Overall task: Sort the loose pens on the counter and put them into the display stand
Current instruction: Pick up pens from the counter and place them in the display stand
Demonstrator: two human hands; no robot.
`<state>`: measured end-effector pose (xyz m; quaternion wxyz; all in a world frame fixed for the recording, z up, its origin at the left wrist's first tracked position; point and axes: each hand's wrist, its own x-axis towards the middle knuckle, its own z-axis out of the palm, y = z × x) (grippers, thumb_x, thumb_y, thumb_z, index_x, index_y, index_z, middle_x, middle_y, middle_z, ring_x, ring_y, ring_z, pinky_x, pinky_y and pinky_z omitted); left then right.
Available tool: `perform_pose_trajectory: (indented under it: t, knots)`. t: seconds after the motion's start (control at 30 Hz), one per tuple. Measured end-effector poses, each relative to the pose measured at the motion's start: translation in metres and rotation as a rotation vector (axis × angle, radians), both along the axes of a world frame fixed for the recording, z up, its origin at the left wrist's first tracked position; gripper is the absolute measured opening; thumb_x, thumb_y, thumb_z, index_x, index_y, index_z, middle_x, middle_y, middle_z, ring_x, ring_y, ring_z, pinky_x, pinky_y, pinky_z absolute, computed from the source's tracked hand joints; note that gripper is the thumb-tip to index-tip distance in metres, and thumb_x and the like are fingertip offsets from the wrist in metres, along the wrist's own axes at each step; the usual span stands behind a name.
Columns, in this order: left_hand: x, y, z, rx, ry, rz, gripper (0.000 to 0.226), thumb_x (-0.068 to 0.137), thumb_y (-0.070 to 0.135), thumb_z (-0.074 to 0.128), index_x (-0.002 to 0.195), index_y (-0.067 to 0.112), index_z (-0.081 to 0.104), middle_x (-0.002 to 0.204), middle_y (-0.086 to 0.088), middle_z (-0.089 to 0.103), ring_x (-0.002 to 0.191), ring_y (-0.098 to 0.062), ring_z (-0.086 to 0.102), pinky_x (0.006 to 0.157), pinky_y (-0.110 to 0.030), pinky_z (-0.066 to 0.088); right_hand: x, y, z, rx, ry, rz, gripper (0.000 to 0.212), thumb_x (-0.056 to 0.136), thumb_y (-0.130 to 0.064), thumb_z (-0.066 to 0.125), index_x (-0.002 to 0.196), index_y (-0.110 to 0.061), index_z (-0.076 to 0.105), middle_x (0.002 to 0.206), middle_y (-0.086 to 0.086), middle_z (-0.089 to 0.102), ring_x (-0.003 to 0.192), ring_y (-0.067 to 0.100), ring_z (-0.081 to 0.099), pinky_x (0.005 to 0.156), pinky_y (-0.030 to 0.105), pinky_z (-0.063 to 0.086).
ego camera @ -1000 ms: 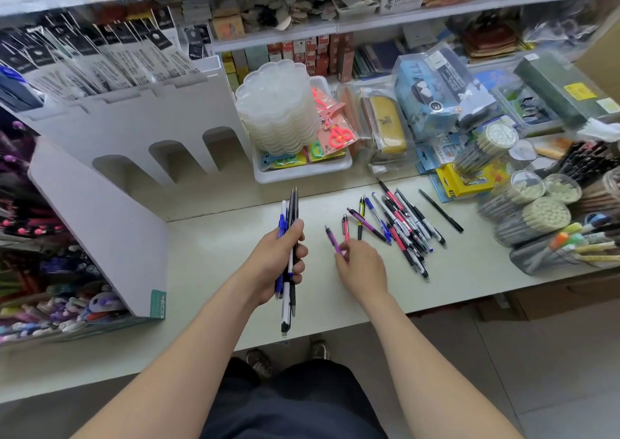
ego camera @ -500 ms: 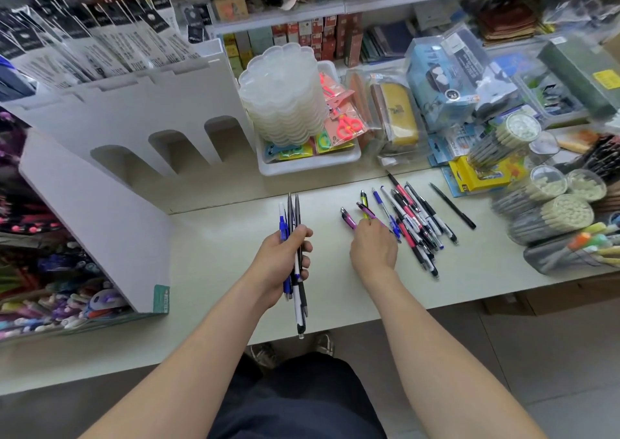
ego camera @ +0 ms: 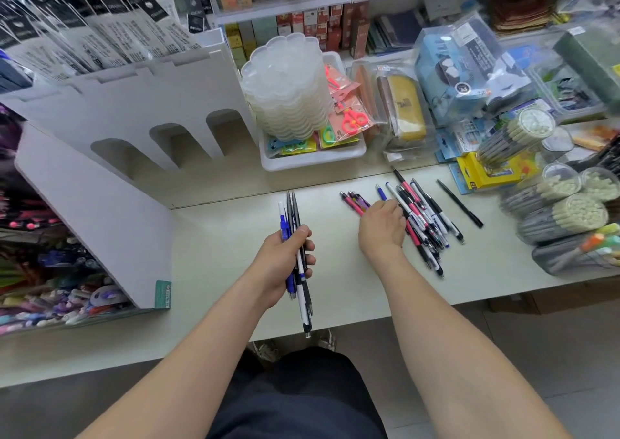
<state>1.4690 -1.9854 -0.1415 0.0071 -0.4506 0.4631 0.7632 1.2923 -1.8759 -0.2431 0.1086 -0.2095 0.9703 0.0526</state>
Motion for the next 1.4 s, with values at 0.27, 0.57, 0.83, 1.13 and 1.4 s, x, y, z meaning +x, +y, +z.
perform_pose_trajectory:
  t: [0.27,0.57,0.83,1.13,1.4]
  knots:
    - [0.005,0.001,-0.004,-0.014,-0.011,0.051,0.017,0.108,0.027,0.062,0.109,0.011,0.057,0.086,-0.004,0.054,0.062,-0.015,0.053,0.054,-0.03,0.048,0.013,-0.014,-0.002,0.321,-0.051,0.25,0.042,0.107,-0.014,0.034,0.144,-0.002,0.05,0.139,0.017,0.054,0.126,0.032,0.055,0.101,0.041,0.045]
    - [0.012,0.002,0.005,-0.151,0.02,0.11,0.049,0.084,0.054,0.085,0.091,0.018,0.053,0.066,0.002,0.04,0.056,-0.018,0.038,0.053,-0.033,0.044,0.05,-0.01,0.073,-0.448,-0.444,0.084,0.014,0.102,-0.022,0.045,0.107,-0.009,0.042,0.095,0.016,0.065,0.077,0.038,0.066,0.064,0.045,0.052]
    - [0.003,-0.001,0.048,-0.171,0.212,0.071,0.057,0.072,0.066,0.087,0.091,0.018,0.064,0.073,-0.009,0.049,0.066,-0.024,0.045,0.061,-0.035,0.041,0.11,-0.004,0.168,-0.769,-0.573,0.26,0.016,0.105,-0.029,0.044,0.115,-0.023,0.033,0.081,0.01,0.064,0.067,0.034,0.062,0.06,0.051,0.052]
    - [0.007,-0.008,0.083,-0.043,0.244,0.029,0.027,0.085,0.041,0.081,0.078,0.021,0.063,0.069,-0.005,0.06,0.06,-0.023,0.059,0.054,-0.027,0.048,0.114,-0.008,0.211,-0.571,-0.569,0.361,0.082,0.104,-0.029,0.038,0.161,-0.03,-0.021,0.091,0.011,0.066,0.08,0.035,0.064,0.073,0.047,0.053]
    - [0.003,-0.025,0.11,-0.186,0.222,0.169,0.016,0.099,0.021,0.068,0.093,0.007,0.066,0.066,-0.006,0.057,0.053,-0.018,0.044,0.051,-0.027,0.04,0.112,-0.015,0.234,-0.831,-0.7,0.186,0.034,0.102,-0.03,0.041,0.136,-0.025,0.034,0.115,0.005,0.066,0.097,0.021,0.067,0.086,0.048,0.057]
